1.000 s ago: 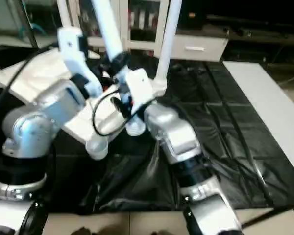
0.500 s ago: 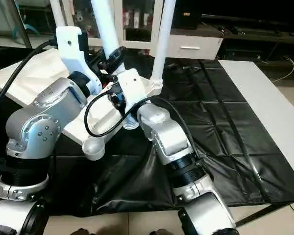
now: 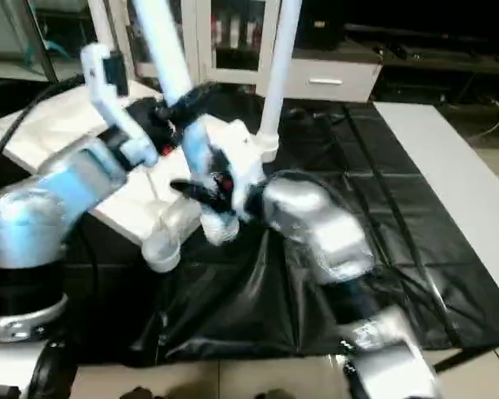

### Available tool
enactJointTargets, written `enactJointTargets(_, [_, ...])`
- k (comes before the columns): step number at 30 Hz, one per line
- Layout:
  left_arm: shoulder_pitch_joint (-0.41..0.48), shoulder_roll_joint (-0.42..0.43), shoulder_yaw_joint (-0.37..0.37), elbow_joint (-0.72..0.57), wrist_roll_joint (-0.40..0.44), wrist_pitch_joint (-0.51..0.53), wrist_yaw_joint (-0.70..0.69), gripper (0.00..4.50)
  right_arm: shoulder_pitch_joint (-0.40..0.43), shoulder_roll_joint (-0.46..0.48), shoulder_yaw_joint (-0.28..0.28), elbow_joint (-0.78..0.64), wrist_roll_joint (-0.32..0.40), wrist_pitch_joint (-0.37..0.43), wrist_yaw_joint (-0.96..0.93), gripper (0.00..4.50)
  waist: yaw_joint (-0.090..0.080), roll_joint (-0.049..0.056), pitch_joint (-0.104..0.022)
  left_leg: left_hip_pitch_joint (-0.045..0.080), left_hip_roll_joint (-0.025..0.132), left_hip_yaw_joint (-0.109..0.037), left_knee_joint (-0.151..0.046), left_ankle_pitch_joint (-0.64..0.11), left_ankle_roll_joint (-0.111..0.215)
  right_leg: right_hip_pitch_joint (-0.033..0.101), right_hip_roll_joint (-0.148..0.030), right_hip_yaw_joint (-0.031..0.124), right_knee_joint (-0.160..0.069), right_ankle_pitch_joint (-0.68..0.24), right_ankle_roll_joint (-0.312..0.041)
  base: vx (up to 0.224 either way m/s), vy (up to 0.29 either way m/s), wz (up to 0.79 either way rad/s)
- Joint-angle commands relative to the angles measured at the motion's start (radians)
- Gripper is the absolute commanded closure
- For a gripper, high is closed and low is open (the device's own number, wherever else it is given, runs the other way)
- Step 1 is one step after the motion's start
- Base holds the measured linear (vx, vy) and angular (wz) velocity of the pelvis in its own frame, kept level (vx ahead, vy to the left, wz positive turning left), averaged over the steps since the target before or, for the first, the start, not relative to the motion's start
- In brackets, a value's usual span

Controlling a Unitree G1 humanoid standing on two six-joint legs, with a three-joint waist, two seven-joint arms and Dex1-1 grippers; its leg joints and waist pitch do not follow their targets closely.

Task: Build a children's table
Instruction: Pick table leg

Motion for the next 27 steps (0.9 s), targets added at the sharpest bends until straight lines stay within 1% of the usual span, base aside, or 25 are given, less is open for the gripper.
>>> enactJointTargets(1, [0.024, 0.016, 0.022, -0.01, -0.156, 0.099, -0.065, 1.18, 0.028, -0.046, -0.073, -0.1, 0.109, 0.04, 0.109, 2.66, 0.006, 0.017, -0.074, 0.004, -0.001, 0.018, -0.068, -0.214, -0.007, 0.069, -0.027, 0.04, -0.061, -0.228, -0.169, 0.0, 0.0, 0.0])
enactJointTargets(2, [0.024, 0.015, 0.025, -0.01, -0.169, 0.103, -0.067, 1.16, 0.03, -0.05, -0.076, -0.104, 0.115, 0.044, 0.115, 2.66, 0.005, 0.017, -0.07, 0.004, 0.0, 0.019, -0.07, -0.225, -0.005, 0.067, -0.025, 0.04, -0.062, -0.238, -0.169, 0.0, 0.0, 0.0])
enactJointTargets(3, [0.027, 0.008, 0.038, -0.006, -0.236, 0.123, -0.083, 1.15, 0.044, -0.067, -0.091, -0.125, 0.149, 0.059, 0.151, 2.66, 0.008, 0.017, -0.071, 0.003, -0.001, 0.02, -0.068, -0.232, -0.001, 0.068, -0.026, 0.04, -0.064, -0.253, -0.17, 0.0, 0.0, 0.0])
enactJointTargets(5, [0.032, -0.003, 0.053, -0.004, -0.323, 0.143, -0.11, 1.15, 0.06, -0.088, -0.103, -0.147, 0.184, 0.074, 0.194, 2.66, 0.01, 0.015, -0.072, 0.001, 0.0, 0.018, -0.07, -0.232, -0.002, 0.068, -0.027, 0.038, -0.065, -0.266, -0.169, 0.0, 0.0, 0.0])
enactJointTargets(6, [0.032, -0.007, 0.065, -0.003, -0.353, 0.161, -0.121, 1.15, 0.065, -0.1, -0.105, -0.153, 0.196, 0.078, 0.213, 2.66, 0.009, 0.016, -0.07, 0.002, -0.001, 0.019, -0.069, -0.253, -0.004, 0.067, -0.026, 0.036, -0.071, -0.31, -0.157, 0.0, 0.0, 0.0])
enactJointTargets(7, [0.042, -0.006, 0.064, -0.008, -0.398, 0.189, -0.153, 1.15, 0.077, -0.123, -0.109, -0.171, 0.235, 0.103, 0.253, 2.66, 0.01, 0.02, -0.068, 0.003, -0.001, 0.017, -0.07, -0.262, -0.005, 0.066, -0.026, 0.035, -0.073, -0.326, -0.154, 0.0, 0.0, 0.0])
enactJointTargets(8, [0.045, -0.005, 0.062, -0.01, -0.408, 0.197, -0.164, 1.15, 0.081, -0.13, -0.109, -0.177, 0.246, 0.111, 0.266, 2.66, 0.01, 0.017, -0.067, 0.003, -0.002, 0.018, -0.07, -0.274, -0.001, 0.067, -0.026, 0.033, -0.079, -0.365, -0.138, 0.0, 0.0, 0.0])
enactJointTargets(10, [0.056, 0.003, 0.051, -0.021, -0.442, 0.227, -0.205, 1.15, 0.094, -0.161, -0.107, -0.2, 0.29, 0.144, 0.317, 2.66, 0.01, 0.016, -0.064, 0.004, -0.001, 0.017, -0.071, -0.285, 0.001, 0.064, -0.026, 0.032, -0.086, -0.413, -0.113, 0.0, 0.0, 0.0])
enactJointTargets(11, [0.059, 0.008, 0.041, -0.03, -0.464, 0.238, -0.232, 1.15, 0.104, -0.2, -0.081, -0.218, 0.294, 0.162, 0.359, 2.66, 0.012, 0.028, -0.065, 0.005, -0.002, 0.015, -0.071, -0.289, -0.002, 0.064, -0.027, 0.03, -0.088, -0.431, -0.104, 0.0, 0.0, 0.0])
enactJointTargets(12, [0.059, 0.012, 0.033, -0.036, -0.469, 0.244, -0.246, 1.15, 0.111, -0.23, -0.055, -0.23, 0.284, 0.164, 0.389, 2.66, 0.011, 0.019, -0.067, 0.004, -0.001, 0.014, -0.07, -0.281, -0.002, 0.066, -0.025, 0.03, -0.09, -0.426, -0.095, 0.0, 0.0, 0.0])
enactJointTargets(13, [0.059, 0.012, 0.033, -0.036, -0.469, 0.244, -0.246, 1.15, 0.111, -0.23, -0.055, -0.23, 0.284, 0.164, 0.389, 2.66, 0.013, 0.02, -0.067, 0.004, 0.0, 0.014, -0.071, -0.276, -0.002, 0.066, -0.025, 0.03, -0.089, -0.42, -0.094, 0.0, 0.0, 0.0])
enactJointTargets(14, [0.057, 0.016, 0.022, -0.041, -0.456, 0.247, -0.256, 1.33, 0.118, -0.25, -0.037, -0.238, 0.274, 0.165, 0.407, 2.66, 0.013, 0.02, -0.066, 0.005, 0.001, 0.014, -0.072, -0.275, -0.001, 0.065, -0.025, 0.03, -0.089, -0.417, -0.094, 0.0, 0.0, 0.0])
enactJointTargets(15, [0.055, 0.023, 0.007, -0.042, -0.421, 0.243, -0.262, 1.43, 0.123, -0.258, -0.027, -0.241, 0.267, 0.165, 0.414, 2.66, 0.014, 0.024, -0.063, 0.005, 0.001, 0.013, -0.073, -0.285, 0.0, 0.063, -0.026, 0.028, -0.092, -0.439, -0.089, 0.0, 0.0, 0.0])
enactJointTargets(16, [0.052, 0.025, 0.003, -0.032, -0.401, 0.237, -0.248, 1.5, 0.125, -0.257, -0.029, -0.243, 0.267, 0.169, 0.413, 2.66, 0.014, 0.021, -0.063, 0.007, 0.0, 0.015, -0.071, -0.289, 0.0, 0.061, -0.027, 0.028, -0.096, -0.461, -0.081, 0.0, 0.0, 0.0])
enactJointTargets(17, [0.052, 0.025, 0.003, -0.032, -0.401, 0.237, -0.248, 1.5, 0.125, -0.257, -0.029, -0.243, 0.267, 0.169, 0.413, 2.66, 0.014, 0.02, -0.063, 0.005, -0.001, 0.014, -0.071, -0.285, -0.001, 0.062, -0.028, 0.026, -0.097, -0.476, -0.073, 0.0, 0.0, 0.0])
enactJointTargets(18, [0.05, 0.024, 0.006, -0.023, -0.404, 0.236, -0.236, 1.62, 0.125, -0.256, -0.03, -0.244, 0.268, 0.172, 0.412, 2.66, 0.015, 0.019, -0.065, 0.004, -0.001, 0.014, -0.07, -0.275, -0.004, 0.063, -0.029, 0.025, -0.096, -0.479, -0.07, 0.0, 0.0, 0.0])
enactJointTargets(19, [0.049, 0.022, 0.013, -0.015, -0.415, 0.234, -0.224, 1.76, 0.125, -0.255, -0.031, -0.244, 0.268, 0.173, 0.412, 2.66, 0.015, 0.019, -0.065, 0.004, -0.001, 0.014, -0.07, -0.275, -0.004, 0.063, -0.029, 0.025, -0.096, -0.479, -0.07, 0.0, 0.0, 0.0])
enactJointTargets(20, [0.047, 0.021, 0.023, -0.004, -0.427, 0.234, -0.21, 1.76, 0.125, -0.254, -0.03, -0.244, 0.266, 0.172, 0.411, 2.66, 0.015, 0.021, -0.065, 0.004, -0.001, 0.013, -0.07, -0.27, -0.006, 0.062, -0.027, 0.025, -0.093, -0.468, -0.072, 0.0, 0.0, 0.0])
enactJointTargets(21, [0.044, 0.023, 0.036, 0.009, -0.45, 0.237, -0.191, 1.88, 0.123, -0.256, -0.029, -0.245, 0.271, 0.172, 0.408, 2.66, 0.015, 0.017, -0.066, 0.003, -0.001, 0.014, -0.069, -0.27, -0.004, 0.062, -0.027, 0.025, -0.095, -0.471, -0.07, 0.0, 0.0, 0.0])
enactJointTargets(23, [0.044, 0.025, 0.039, 0.011, -0.455, 0.238, -0.188, 1.97, 0.122, -0.258, -0.029, -0.245, 0.272, 0.172, 0.407, 2.66, 0.018, 0.02, -0.067, 0.005, 0.0, 0.013, -0.07, -0.265, -0.005, 0.062, -0.028, 0.025, -0.093, -0.464, -0.072, 0.0, 0.0, 0.0])
enactJointTargets(24, [0.044, 0.026, 0.042, 0.013, -0.455, 0.237, -0.184, 2.02, 0.121, -0.258, -0.029, -0.244, 0.273, 0.173, 0.406, 2.66, 0.019, 0.018, -0.067, 0.004, 0.0, 0.013, -0.07, -0.259, -0.004, 0.062, -0.027, 0.025, -0.092, -0.452, -0.075, 0.0, 0.0, 0.0])
enactJointTargets(27, [0.046, 0.031, 0.046, 0.027, -0.458, 0.231, -0.175, 2.11, 0.117, -0.268, -0.021, -0.244, 0.272, 0.17, 0.412, 2.66, 0.025, 0.02, -0.068, 0.005, 0.002, 0.013, -0.071, -0.25, -0.005, 0.062, -0.027, 0.027, -0.089, -0.426, -0.085, 0.0, 0.0, 0.0])
